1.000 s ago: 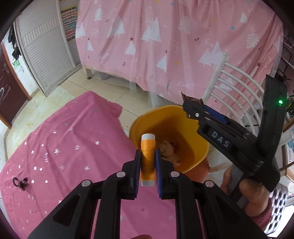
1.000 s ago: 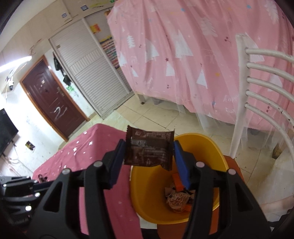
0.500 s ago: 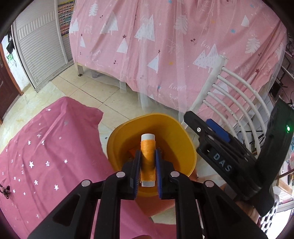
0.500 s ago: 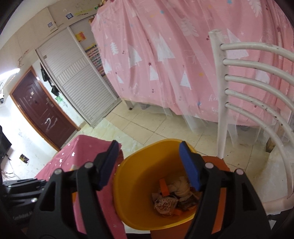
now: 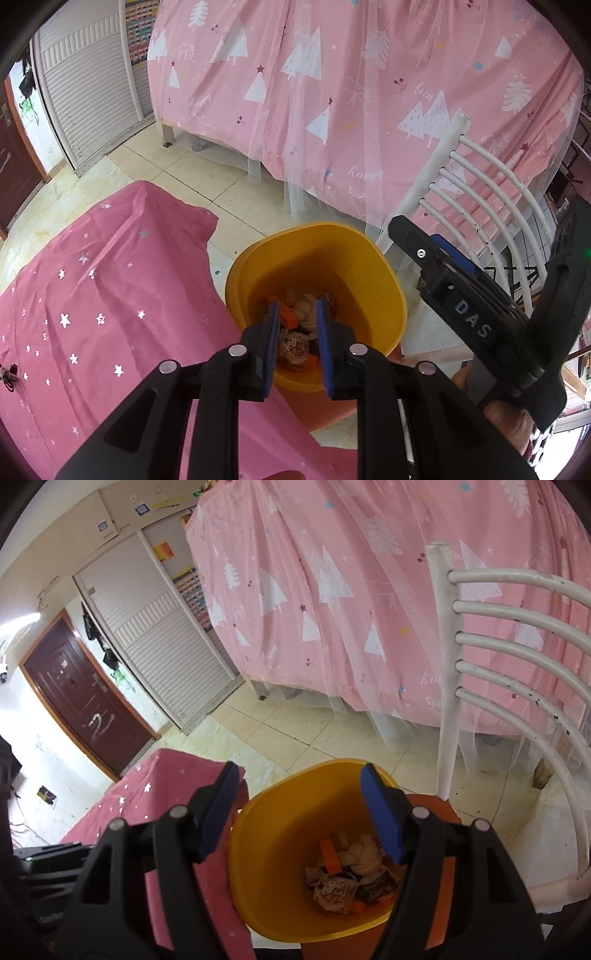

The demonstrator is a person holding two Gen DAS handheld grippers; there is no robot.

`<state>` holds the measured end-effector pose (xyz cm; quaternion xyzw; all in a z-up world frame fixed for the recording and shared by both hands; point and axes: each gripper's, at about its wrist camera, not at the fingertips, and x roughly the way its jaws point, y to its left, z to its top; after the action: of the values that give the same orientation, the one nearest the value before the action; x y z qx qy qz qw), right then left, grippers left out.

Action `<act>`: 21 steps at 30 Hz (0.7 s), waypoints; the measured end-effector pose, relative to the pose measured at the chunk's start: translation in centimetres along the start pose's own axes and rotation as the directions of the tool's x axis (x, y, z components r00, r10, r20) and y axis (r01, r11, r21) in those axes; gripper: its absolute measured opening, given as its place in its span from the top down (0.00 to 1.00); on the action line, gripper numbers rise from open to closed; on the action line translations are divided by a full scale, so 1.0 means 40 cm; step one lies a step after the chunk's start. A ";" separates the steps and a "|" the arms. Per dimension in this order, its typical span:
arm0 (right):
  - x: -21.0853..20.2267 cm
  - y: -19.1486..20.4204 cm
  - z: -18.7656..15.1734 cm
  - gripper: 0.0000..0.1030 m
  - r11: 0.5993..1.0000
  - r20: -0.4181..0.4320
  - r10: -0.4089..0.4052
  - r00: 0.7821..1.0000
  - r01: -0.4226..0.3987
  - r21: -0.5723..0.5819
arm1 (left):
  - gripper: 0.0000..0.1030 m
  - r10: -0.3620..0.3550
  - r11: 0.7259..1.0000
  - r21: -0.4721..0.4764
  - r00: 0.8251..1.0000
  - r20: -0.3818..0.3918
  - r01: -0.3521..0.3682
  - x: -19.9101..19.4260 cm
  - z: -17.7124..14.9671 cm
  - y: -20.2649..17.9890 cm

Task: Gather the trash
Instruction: 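Open both tools over the yellow bin to drop the spool and wrapper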

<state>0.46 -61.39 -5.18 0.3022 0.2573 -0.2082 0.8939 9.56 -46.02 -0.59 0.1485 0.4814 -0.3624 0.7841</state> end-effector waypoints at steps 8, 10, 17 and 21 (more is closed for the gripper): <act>0.006 0.057 -0.011 0.35 0.998 -0.010 0.028 1.000 -0.029 -0.052 | 0.65 0.010 1.000 -0.019 0.999 0.041 -0.009 -0.095 -0.047 0.061; 0.006 0.081 -0.015 0.30 0.997 -0.014 0.043 0.999 -0.044 -0.071 | 0.59 0.015 0.999 -0.028 0.998 0.055 -0.014 -0.121 -0.063 0.082; -0.010 0.165 -0.042 0.30 0.986 -0.025 0.077 0.997 -0.080 -0.149 | 0.49 0.062 0.995 -0.084 0.993 0.099 -0.054 -0.215 -0.121 0.187; -0.019 0.211 -0.064 0.30 0.976 -0.038 0.090 0.995 -0.096 -0.194 | 0.35 0.126 0.989 -0.096 0.985 0.114 -0.115 -0.265 -0.163 0.257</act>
<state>3.48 -53.41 -2.84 0.2277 0.2751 -0.1355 0.9242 9.75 -30.59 4.14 0.1204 0.4390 -0.3007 0.8381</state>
